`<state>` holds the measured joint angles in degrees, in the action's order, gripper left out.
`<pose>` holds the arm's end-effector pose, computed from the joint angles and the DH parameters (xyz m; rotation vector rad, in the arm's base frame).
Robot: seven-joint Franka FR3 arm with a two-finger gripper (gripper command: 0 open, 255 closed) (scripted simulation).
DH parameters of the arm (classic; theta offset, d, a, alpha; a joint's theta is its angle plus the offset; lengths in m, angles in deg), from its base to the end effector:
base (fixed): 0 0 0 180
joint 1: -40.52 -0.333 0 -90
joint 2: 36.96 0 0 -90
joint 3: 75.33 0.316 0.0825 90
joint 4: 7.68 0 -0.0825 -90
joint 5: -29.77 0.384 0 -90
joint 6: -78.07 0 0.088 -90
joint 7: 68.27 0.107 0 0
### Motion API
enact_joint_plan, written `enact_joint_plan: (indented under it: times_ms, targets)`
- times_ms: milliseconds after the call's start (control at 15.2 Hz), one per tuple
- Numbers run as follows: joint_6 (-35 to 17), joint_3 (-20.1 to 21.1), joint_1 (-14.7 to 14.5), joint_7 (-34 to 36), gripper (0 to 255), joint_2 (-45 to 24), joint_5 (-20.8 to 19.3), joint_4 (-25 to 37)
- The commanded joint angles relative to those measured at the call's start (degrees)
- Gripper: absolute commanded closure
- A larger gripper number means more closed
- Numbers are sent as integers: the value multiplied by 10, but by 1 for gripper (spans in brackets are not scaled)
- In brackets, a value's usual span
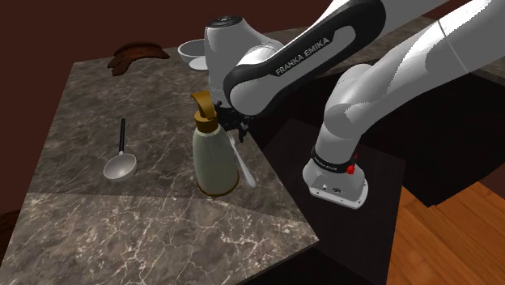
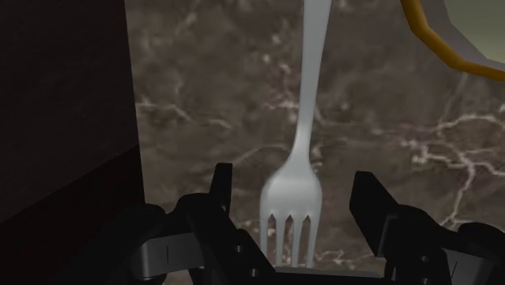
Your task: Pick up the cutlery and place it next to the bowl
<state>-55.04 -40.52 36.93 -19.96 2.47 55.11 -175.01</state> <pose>0.2653 0.1725 0.3290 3.0051 -0.9045 0.1088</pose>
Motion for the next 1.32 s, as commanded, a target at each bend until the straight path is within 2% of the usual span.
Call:
enact_joint_plan:
  times_ms: [0, 1254]
  targets:
    - [-2, 1, 0, 0, 255, -2, 2, -1]
    - [182, -63, 5, 0, 255, 96, -48, 88]
